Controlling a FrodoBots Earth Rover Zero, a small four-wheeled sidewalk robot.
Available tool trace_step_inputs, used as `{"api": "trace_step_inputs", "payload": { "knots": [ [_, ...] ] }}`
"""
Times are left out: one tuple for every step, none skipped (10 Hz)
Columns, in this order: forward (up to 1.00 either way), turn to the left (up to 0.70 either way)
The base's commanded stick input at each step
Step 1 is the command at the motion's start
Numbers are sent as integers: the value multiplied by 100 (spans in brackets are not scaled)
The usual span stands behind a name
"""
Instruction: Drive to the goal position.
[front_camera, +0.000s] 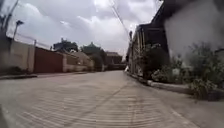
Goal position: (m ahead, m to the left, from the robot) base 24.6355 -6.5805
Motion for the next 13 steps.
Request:
{"api": "trace_step_inputs", "payload": {
  "knots": [
    [50,1],
    [50,1],
    [50,1],
    [50,1],
    [50,1],
    [50,1],
    [50,1],
    [50,1],
    [50,1],
    [50,1],
    [50,1],
    [50,1],
    [50,1]
  ]
}}
